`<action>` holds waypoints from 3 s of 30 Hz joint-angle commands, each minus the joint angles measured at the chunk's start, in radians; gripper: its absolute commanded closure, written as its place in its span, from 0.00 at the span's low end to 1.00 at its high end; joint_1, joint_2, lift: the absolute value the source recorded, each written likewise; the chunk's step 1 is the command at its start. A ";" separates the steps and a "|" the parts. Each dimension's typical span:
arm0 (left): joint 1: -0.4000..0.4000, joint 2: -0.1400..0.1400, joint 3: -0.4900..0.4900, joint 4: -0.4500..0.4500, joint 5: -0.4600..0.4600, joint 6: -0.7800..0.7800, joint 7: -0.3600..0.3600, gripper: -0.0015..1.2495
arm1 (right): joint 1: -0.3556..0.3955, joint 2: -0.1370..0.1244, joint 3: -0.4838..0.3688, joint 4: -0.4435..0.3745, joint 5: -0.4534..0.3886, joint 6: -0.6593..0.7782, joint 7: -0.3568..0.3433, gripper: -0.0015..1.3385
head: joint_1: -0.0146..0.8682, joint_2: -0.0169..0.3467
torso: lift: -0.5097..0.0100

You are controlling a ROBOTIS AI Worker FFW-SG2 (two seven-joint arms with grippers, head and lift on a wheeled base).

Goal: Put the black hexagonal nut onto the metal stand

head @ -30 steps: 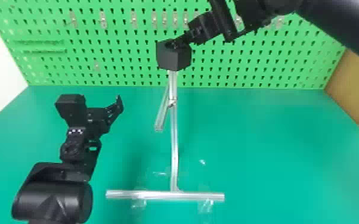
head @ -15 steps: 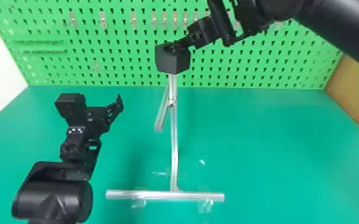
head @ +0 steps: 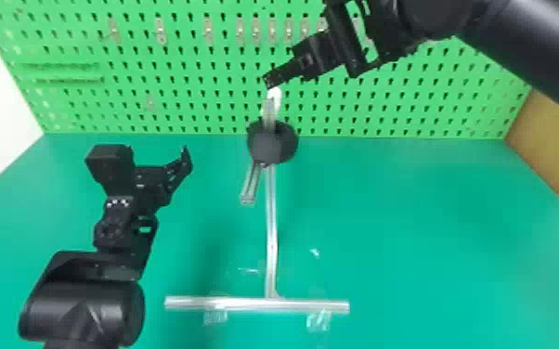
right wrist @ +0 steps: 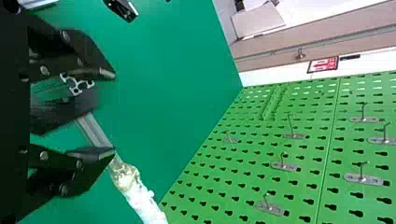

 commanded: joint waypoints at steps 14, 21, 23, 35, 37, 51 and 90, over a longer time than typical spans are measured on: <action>0.000 0.000 -0.001 0.001 0.000 0.000 0.000 0.14 | 0.002 -0.004 -0.001 0.002 -0.009 0.001 0.000 0.00 | 0.80 0.27 | 0.98; 0.000 0.000 -0.001 -0.001 0.000 0.000 0.000 0.14 | 0.007 -0.004 -0.014 0.000 -0.015 0.006 0.002 0.00 | 0.80 0.27 | 0.98; 0.000 0.000 -0.001 -0.001 0.000 0.000 0.000 0.14 | 0.014 -0.006 -0.046 -0.011 -0.006 0.023 0.002 0.00 | 0.80 0.27 | 0.98; 0.003 0.000 0.004 -0.004 0.005 0.000 0.000 0.14 | 0.148 -0.049 -0.417 -0.258 0.163 0.172 0.009 0.00 | 0.80 0.27 | 0.98; 0.003 0.000 0.004 -0.006 0.008 0.000 0.000 0.14 | 0.191 -0.052 -0.495 -0.288 0.183 0.176 0.011 0.00 | 0.80 0.27 | 0.98; 0.005 0.000 0.007 -0.010 0.015 0.000 0.000 0.14 | 0.521 0.002 -0.837 -0.405 0.295 -0.037 0.035 0.00 | 0.80 0.27 | 0.98; 0.009 -0.003 0.009 -0.013 0.029 -0.008 0.017 0.14 | 1.048 0.251 -1.029 -0.227 0.876 -0.862 -0.080 0.00 | 0.80 0.27 | 0.98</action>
